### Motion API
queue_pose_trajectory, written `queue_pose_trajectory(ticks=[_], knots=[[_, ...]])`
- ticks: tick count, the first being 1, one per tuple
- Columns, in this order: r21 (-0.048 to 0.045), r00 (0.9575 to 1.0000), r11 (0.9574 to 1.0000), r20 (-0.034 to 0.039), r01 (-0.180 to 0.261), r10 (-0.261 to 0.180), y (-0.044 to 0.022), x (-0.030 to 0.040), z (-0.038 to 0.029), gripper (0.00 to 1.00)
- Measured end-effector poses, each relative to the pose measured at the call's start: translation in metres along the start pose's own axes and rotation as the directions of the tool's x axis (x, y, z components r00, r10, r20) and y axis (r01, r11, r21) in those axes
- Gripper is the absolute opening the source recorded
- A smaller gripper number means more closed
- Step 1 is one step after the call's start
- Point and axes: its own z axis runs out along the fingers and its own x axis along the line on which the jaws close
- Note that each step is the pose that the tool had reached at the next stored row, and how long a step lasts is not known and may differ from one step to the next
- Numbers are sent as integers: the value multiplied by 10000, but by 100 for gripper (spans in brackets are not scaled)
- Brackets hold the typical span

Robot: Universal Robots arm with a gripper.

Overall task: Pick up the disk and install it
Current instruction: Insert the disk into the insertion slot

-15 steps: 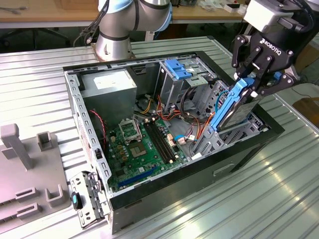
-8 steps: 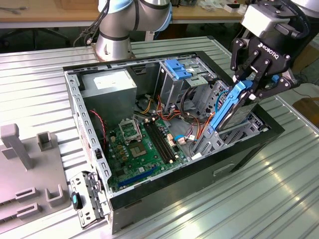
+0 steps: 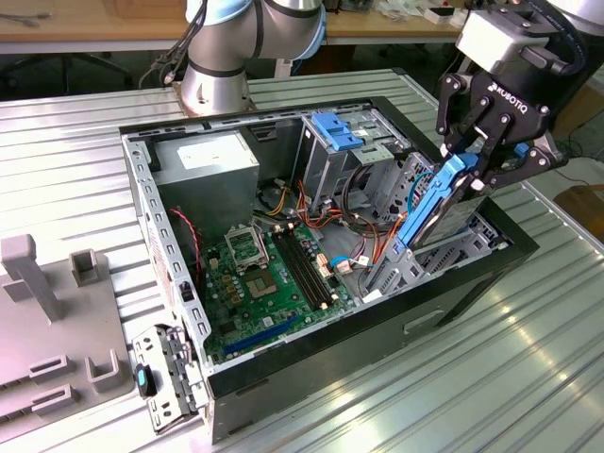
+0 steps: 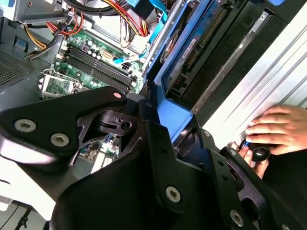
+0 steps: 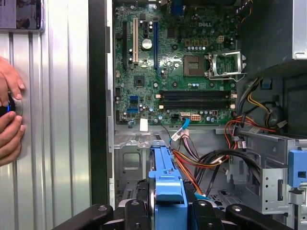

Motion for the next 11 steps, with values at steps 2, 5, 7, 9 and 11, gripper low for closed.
queue_pose_trajectory(ticks=[2, 5, 7, 9, 11], knots=[[0, 10000, 10000, 2, 0, 0, 0, 1, 2, 45], [0, 10000, 10000, 3, 0, 0, -32, 2, 19, 45], [-1, 10000, 10000, 0, 0, 0, -113, 1, 40, 43], [-7, 10000, 10000, 0, -2, 2, -269, -1, 72, 24], [-10, 10000, 10000, 1, -2, 2, -377, -2, 100, 18]])
